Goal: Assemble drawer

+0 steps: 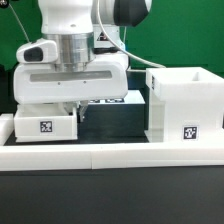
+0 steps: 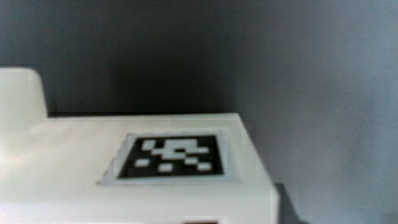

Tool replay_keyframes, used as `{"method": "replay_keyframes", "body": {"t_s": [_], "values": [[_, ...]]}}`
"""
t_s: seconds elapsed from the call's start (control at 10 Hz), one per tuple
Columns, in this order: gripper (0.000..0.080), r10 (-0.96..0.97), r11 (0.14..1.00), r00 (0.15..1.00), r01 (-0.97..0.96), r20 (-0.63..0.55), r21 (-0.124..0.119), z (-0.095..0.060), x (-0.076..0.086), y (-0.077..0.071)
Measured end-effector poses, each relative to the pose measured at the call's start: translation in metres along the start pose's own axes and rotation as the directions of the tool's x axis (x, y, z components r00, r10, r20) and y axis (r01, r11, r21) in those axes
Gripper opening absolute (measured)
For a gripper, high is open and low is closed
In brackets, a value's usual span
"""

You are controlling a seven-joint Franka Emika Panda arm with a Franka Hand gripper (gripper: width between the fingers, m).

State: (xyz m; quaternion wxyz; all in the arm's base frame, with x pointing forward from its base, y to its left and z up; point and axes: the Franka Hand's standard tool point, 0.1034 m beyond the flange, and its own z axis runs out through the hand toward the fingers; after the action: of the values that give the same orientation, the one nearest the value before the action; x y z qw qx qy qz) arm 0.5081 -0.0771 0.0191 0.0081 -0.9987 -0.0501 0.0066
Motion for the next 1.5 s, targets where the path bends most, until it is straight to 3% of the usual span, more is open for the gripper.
{"method": "replay_keyframes", "body": {"t_s": [0.2, 0.6, 1.0, 1.3, 1.5], "values": [[0.0041, -0.018, 1.000, 1.000, 0.018, 0.006, 0.016, -0.010, 0.005, -0.013], [0.0041, -0.054, 0.998, 0.998, 0.054, -0.015, 0.018, -0.017, 0.021, -0.043], [0.0042, -0.190, 0.982, 0.982, 0.190, -0.013, 0.015, -0.014, 0.018, -0.039], [0.0042, -0.510, 0.860, 0.860, 0.510, -0.004, 0.005, -0.011, 0.015, -0.039], [0.0042, -0.680, 0.733, 0.733, 0.680, 0.004, 0.002, -0.010, 0.015, -0.033]]}}
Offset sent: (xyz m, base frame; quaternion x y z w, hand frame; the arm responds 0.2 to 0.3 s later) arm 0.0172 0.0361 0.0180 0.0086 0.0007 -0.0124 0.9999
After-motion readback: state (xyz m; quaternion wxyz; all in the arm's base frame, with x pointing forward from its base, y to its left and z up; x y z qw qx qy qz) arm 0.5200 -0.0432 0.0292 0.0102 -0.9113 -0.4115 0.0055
